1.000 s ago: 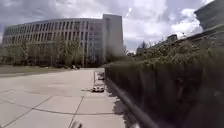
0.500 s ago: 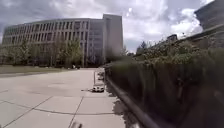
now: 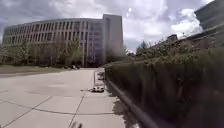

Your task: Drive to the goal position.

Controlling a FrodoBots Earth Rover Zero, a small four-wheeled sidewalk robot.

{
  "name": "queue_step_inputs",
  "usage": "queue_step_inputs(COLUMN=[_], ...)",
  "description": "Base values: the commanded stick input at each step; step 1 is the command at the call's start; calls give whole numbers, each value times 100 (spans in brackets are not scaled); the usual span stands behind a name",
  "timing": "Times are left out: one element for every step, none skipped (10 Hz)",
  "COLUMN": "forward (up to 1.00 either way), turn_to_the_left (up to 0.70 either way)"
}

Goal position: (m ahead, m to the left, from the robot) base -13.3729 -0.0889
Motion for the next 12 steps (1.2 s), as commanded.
queue_step_inputs(forward=[6, 6, 6, 5, 6, 6, 6, 6, 5, 5, 6, 6], turn_to_the_left=[0, 0, 0, 0, 0, 0, 0, 0, 0, 0, 0, 0])
